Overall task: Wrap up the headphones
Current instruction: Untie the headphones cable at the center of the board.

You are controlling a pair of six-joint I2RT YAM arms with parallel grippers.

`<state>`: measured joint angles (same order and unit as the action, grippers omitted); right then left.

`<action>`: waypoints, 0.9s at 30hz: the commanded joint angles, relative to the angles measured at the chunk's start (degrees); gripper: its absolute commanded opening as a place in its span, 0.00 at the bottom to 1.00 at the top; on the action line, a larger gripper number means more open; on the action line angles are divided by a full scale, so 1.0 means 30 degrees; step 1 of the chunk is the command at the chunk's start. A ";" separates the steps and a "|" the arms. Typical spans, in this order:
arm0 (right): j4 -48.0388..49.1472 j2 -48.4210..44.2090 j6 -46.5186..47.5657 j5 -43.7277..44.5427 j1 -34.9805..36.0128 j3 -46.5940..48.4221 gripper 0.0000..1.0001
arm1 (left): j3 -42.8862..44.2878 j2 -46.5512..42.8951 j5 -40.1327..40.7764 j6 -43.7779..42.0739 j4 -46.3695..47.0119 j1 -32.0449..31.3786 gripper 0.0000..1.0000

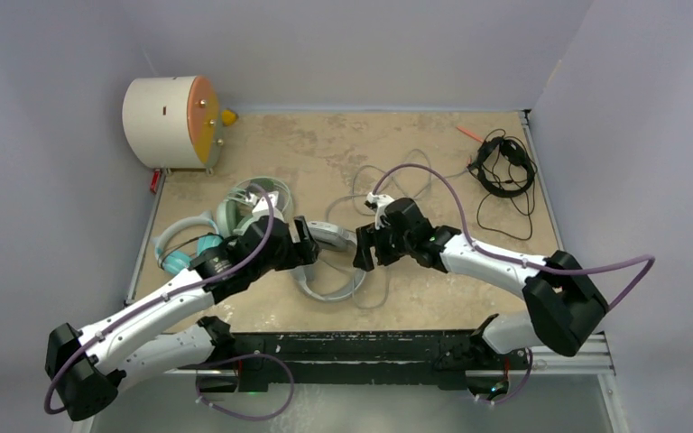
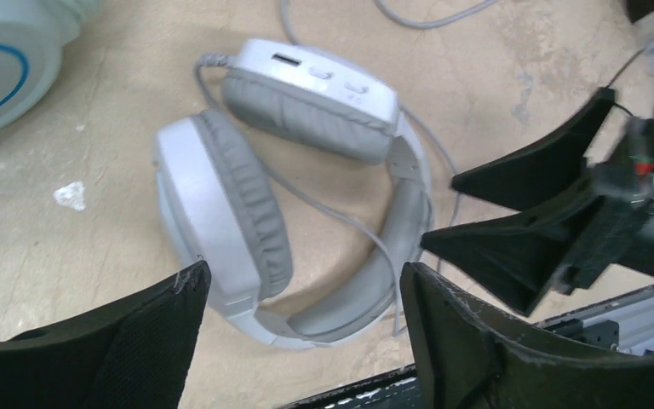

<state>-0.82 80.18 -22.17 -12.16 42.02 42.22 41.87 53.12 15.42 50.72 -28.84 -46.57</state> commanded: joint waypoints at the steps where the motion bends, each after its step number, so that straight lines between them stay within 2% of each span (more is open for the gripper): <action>1: -0.1799 -0.0073 0.0195 0.1616 0.0056 0.2153 0.76 | -0.1882 -0.0703 0.1212 0.2614 -0.1899 -0.0035 0.82; 6: -0.2649 0.1364 0.0038 0.3047 0.0033 0.3856 0.66 | -0.4132 -0.1418 0.1541 0.4469 -0.0264 -0.0035 0.75; 12: -0.2508 0.3221 -0.0214 0.2338 0.0027 0.5054 0.57 | -0.5293 -0.0948 0.0073 0.4189 0.3077 0.0336 0.76; 14: -0.2424 0.3815 -0.0259 0.2178 0.0028 0.5333 0.56 | -0.5550 -0.0367 -0.0589 0.4060 0.4009 0.0783 0.73; 19: -0.0797 0.3712 -0.1162 -0.0121 0.0092 0.4179 0.51 | -0.6362 0.1103 -0.3413 0.1306 0.7989 0.2514 0.61; 27: -0.0279 0.0239 -0.3329 0.0129 0.0194 0.0293 0.46 | -0.4363 0.4462 -0.4256 -0.3746 1.3443 0.2624 0.56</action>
<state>-3.33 86.46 -26.59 -8.05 41.23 47.37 25.39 61.34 7.16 49.21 -1.39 -38.72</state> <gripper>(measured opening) 0.478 0.582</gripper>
